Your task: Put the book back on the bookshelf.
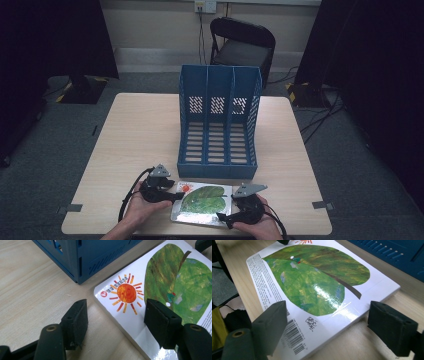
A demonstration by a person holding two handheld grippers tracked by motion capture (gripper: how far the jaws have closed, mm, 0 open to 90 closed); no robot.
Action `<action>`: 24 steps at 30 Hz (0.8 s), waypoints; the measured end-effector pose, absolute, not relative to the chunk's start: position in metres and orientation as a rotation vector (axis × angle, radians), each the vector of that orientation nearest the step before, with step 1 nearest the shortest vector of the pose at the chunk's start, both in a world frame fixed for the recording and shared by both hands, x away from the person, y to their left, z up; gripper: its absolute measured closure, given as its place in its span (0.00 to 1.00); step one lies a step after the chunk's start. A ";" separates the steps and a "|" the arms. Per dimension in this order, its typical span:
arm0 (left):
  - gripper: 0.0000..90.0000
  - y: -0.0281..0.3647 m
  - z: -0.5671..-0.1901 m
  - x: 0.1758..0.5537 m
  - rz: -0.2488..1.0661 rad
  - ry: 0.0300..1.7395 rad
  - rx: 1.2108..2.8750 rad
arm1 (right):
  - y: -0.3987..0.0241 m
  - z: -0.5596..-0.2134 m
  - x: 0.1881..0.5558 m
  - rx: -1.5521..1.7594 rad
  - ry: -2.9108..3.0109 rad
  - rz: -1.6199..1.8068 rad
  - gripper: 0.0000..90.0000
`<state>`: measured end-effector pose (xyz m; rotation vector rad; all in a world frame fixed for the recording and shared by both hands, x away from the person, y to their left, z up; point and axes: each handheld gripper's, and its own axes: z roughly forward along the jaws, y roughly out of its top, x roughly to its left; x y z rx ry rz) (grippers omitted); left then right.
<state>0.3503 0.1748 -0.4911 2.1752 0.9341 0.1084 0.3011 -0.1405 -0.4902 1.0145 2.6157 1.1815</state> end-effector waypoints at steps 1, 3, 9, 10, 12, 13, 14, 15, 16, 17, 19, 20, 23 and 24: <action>0.39 0.176 -0.491 0.351 0.121 0.940 2.176 | -0.139 -0.491 0.301 1.010 2.615 1.184 0.14; 0.36 0.178 -0.492 0.354 0.136 0.951 2.171 | -0.136 -0.492 0.299 0.994 2.607 1.179 0.13; 0.36 0.184 -0.492 0.359 0.132 0.953 2.168 | -0.128 -0.495 0.302 0.944 2.592 1.192 0.10; 0.36 0.185 -0.492 0.359 0.132 0.951 2.165 | -0.128 -0.495 0.303 0.935 2.593 1.196 0.10; 0.35 0.184 -0.493 0.360 0.127 0.961 2.152 | -0.128 -0.496 0.304 0.933 2.596 1.200 0.10; 0.34 0.183 -0.493 0.360 0.125 0.963 2.148 | -0.128 -0.496 0.304 0.937 2.595 1.203 0.10; 0.32 0.182 -0.493 0.360 0.130 0.963 2.150 | -0.128 -0.496 0.304 0.935 2.596 1.202 0.10; 0.31 0.180 -0.493 0.359 0.130 0.960 2.151 | -0.128 -0.496 0.304 0.937 2.596 1.202 0.10; 0.30 0.178 -0.493 0.359 0.129 0.951 2.152 | -0.128 -0.496 0.304 0.938 2.598 1.202 0.10; 0.29 0.177 -0.494 0.359 0.137 0.939 2.158 | -0.128 -0.496 0.304 0.935 2.597 1.201 0.10; 0.28 0.174 -0.494 0.360 0.143 0.940 2.151 | -0.128 -0.496 0.304 0.936 2.593 1.205 0.10; 0.27 0.173 -0.494 0.360 0.143 0.946 2.150 | -0.128 -0.496 0.305 0.941 2.593 1.205 0.10; 0.25 0.172 -0.495 0.360 0.132 0.955 2.136 | -0.128 -0.497 0.305 0.944 2.598 1.201 0.10; 0.26 0.173 -0.495 0.361 0.112 0.963 2.123 | -0.128 -0.498 0.306 0.956 2.598 1.205 0.10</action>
